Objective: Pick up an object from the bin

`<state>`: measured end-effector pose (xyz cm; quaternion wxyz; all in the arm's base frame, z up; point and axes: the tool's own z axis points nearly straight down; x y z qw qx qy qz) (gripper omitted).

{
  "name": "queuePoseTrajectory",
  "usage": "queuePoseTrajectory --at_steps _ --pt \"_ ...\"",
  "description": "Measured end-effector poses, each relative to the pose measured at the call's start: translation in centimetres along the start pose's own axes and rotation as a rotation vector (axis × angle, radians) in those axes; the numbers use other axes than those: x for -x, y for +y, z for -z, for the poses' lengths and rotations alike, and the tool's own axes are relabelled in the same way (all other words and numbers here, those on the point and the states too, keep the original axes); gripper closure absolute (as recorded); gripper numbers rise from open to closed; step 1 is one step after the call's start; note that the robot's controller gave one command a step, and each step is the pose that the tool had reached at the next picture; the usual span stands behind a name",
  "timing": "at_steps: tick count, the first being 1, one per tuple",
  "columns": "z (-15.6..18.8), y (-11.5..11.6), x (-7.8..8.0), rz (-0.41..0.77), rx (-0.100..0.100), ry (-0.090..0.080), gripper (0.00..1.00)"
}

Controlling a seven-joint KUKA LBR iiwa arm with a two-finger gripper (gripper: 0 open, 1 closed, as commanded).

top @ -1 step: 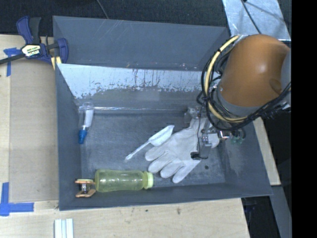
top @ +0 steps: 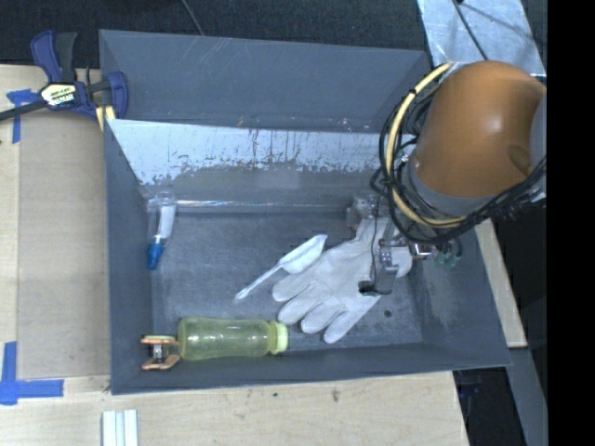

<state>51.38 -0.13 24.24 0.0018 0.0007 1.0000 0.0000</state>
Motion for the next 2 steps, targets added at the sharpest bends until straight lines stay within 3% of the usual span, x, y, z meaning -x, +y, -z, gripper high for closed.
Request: queuePoseTrajectory --at_steps 1,2 --pt "-3.5 0.6 0.4 0.052 -0.001 -0.006 0.0" --pt "-8.2 2.5 0.8 0.108 0.0 -0.002 0.0"
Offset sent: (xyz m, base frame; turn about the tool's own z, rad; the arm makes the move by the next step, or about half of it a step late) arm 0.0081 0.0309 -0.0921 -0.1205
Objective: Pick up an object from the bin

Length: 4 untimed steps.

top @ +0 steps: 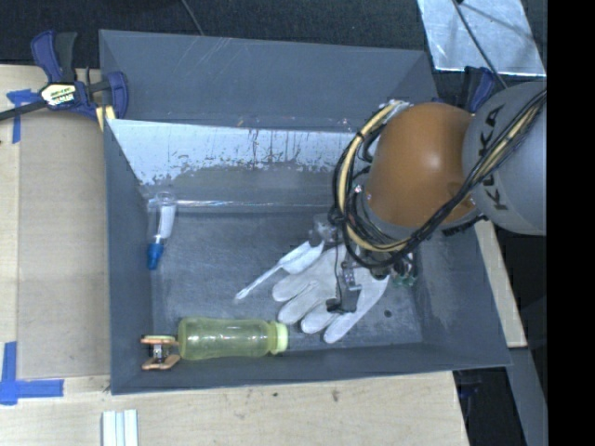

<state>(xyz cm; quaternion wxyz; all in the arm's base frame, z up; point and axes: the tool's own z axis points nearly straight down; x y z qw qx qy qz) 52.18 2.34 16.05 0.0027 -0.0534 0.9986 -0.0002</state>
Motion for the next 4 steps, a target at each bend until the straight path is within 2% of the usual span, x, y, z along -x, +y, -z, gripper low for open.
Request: queuePoseTrajectory --at_steps 1,2,3,4 --pt "-4.9 0.5 0.8 -0.02 0.001 0.0 0.0" --pt "-8.3 0.3 2.3 0.078 0.001 -0.001 1.0" --pt "-8.3 0.3 2.3 0.078 0.001 -0.001 1.0" --pt "5.4 -0.2 1.0 0.043 0.0 0.002 1.0"
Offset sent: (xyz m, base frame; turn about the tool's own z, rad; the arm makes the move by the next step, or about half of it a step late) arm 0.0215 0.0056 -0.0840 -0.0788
